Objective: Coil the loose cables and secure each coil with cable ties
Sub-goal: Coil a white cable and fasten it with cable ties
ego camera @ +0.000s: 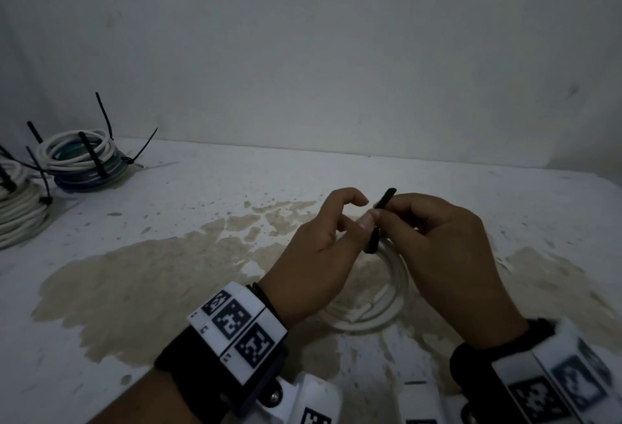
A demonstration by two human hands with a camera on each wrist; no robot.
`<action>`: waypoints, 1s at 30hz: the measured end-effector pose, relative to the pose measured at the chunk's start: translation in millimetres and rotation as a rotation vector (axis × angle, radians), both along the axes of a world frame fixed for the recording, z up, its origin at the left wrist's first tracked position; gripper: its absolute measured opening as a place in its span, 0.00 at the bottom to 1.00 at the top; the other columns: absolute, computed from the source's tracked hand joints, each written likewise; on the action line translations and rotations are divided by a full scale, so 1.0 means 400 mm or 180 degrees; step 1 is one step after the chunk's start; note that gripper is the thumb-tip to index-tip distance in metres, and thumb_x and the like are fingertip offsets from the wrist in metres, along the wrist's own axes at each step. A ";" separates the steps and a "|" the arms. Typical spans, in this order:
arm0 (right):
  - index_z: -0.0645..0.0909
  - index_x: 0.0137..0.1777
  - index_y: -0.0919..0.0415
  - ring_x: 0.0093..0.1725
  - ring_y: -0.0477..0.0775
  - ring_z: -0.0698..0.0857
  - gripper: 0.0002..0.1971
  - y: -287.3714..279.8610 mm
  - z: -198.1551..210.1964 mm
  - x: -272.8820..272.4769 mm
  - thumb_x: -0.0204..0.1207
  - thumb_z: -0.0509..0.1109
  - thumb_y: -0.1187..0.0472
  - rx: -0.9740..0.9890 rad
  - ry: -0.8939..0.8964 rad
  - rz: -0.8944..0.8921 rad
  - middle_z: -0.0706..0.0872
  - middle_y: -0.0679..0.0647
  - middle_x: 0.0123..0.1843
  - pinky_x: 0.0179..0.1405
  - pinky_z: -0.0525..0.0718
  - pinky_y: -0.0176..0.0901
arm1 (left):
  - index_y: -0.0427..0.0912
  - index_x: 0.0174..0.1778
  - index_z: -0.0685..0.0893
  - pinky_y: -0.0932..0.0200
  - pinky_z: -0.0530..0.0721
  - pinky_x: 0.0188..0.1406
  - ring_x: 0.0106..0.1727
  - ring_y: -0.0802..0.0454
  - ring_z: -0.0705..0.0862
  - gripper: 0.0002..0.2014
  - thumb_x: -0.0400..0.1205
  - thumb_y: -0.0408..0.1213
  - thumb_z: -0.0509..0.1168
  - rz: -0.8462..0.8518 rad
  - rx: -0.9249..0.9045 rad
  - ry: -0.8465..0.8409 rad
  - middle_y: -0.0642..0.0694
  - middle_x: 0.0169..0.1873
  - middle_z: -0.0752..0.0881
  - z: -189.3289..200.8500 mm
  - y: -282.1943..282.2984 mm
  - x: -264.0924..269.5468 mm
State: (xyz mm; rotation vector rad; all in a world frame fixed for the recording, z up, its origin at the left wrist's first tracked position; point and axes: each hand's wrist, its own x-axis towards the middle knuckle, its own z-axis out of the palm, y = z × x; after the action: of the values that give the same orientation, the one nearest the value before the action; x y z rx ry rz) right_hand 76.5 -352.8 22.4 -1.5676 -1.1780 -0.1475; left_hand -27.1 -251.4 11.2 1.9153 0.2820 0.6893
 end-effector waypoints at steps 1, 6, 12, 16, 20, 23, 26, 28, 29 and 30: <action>0.86 0.38 0.46 0.39 0.34 0.85 0.11 -0.001 -0.001 0.001 0.73 0.74 0.65 0.0030 -0.0037 0.0023 0.88 0.35 0.35 0.39 0.76 0.20 | 0.63 0.55 0.74 0.63 0.76 0.26 0.27 0.58 0.79 0.06 0.84 0.52 0.59 0.0025 0.0138 -0.0044 0.53 0.38 0.83 -0.003 0.002 0.002; 0.88 0.40 0.50 0.40 0.36 0.85 0.05 -0.006 0.001 0.011 0.73 0.72 0.61 0.0056 -0.0450 0.0128 0.88 0.39 0.37 0.41 0.76 0.21 | 0.66 0.44 0.78 0.57 0.81 0.43 0.44 0.58 0.81 0.05 0.76 0.50 0.62 0.0248 0.0308 -0.0245 0.60 0.41 0.78 -0.013 0.006 0.004; 0.87 0.41 0.63 0.41 0.41 0.80 0.03 -0.017 0.029 0.015 0.74 0.71 0.66 0.0350 -0.1127 -0.0094 0.85 0.48 0.38 0.46 0.73 0.21 | 0.66 0.35 0.76 0.68 0.70 0.29 0.26 0.65 0.73 0.13 0.81 0.41 0.64 0.0251 0.0220 -0.0171 0.59 0.35 0.77 -0.006 0.005 0.004; 0.84 0.41 0.63 0.41 0.40 0.79 0.04 -0.016 0.031 0.000 0.76 0.69 0.66 0.0449 -0.0977 -0.0136 0.83 0.48 0.39 0.45 0.72 0.21 | 0.59 0.36 0.77 0.64 0.70 0.25 0.23 0.62 0.70 0.13 0.83 0.36 0.64 0.0186 0.0021 -0.0123 0.58 0.35 0.77 -0.001 0.013 0.003; 0.80 0.41 0.52 0.42 0.41 0.83 0.06 0.001 0.013 -0.005 0.79 0.67 0.58 -0.0057 -0.0077 0.0134 0.85 0.47 0.40 0.39 0.75 0.22 | 0.49 0.42 0.79 0.63 0.65 0.25 0.22 0.62 0.69 0.08 0.84 0.33 0.61 0.0036 -0.0428 0.0115 0.53 0.33 0.79 -0.005 0.021 -0.006; 0.80 0.41 0.48 0.41 0.40 0.85 0.07 -0.002 0.009 0.003 0.77 0.70 0.62 -0.0228 0.0184 0.0324 0.86 0.43 0.39 0.35 0.78 0.23 | 0.36 0.49 0.77 0.63 0.60 0.20 0.18 0.58 0.64 0.06 0.84 0.27 0.55 -0.0211 -0.1099 0.0201 0.55 0.20 0.73 0.006 0.015 -0.007; 0.82 0.39 0.47 0.41 0.39 0.85 0.10 -0.002 -0.002 0.019 0.74 0.73 0.65 -0.0249 -0.0189 0.0161 0.86 0.40 0.38 0.38 0.82 0.28 | 0.37 0.48 0.75 0.59 0.68 0.21 0.20 0.54 0.69 0.02 0.85 0.30 0.58 -0.0155 -0.0932 0.0104 0.47 0.24 0.74 -0.003 0.004 -0.003; 0.84 0.39 0.51 0.42 0.36 0.84 0.07 -0.001 -0.007 0.030 0.74 0.72 0.65 -0.0175 -0.0581 0.0059 0.85 0.37 0.37 0.40 0.79 0.23 | 0.41 0.45 0.77 0.55 0.75 0.23 0.22 0.50 0.74 0.04 0.85 0.35 0.61 0.0005 -0.0403 0.0099 0.48 0.24 0.79 -0.014 0.008 0.001; 0.86 0.40 0.53 0.42 0.35 0.84 0.05 0.000 -0.008 0.034 0.73 0.72 0.65 -0.0142 -0.0754 0.0064 0.84 0.38 0.37 0.40 0.78 0.21 | 0.44 0.43 0.78 0.54 0.74 0.23 0.22 0.49 0.75 0.05 0.84 0.36 0.61 0.0097 -0.0215 0.0107 0.51 0.25 0.80 -0.019 0.013 0.004; 0.87 0.40 0.55 0.41 0.37 0.83 0.05 0.002 -0.008 0.034 0.72 0.72 0.65 -0.0129 -0.0905 0.0097 0.85 0.40 0.36 0.40 0.78 0.22 | 0.46 0.42 0.78 0.54 0.73 0.24 0.23 0.50 0.74 0.06 0.85 0.37 0.61 0.0176 -0.0120 0.0112 0.51 0.27 0.81 -0.022 0.018 0.006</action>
State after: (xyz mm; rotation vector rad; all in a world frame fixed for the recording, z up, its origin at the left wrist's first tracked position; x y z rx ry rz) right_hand 90.1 -352.2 19.2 -1.5994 -1.4322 -0.3370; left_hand -24.8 -244.1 2.4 1.8909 0.3690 0.6828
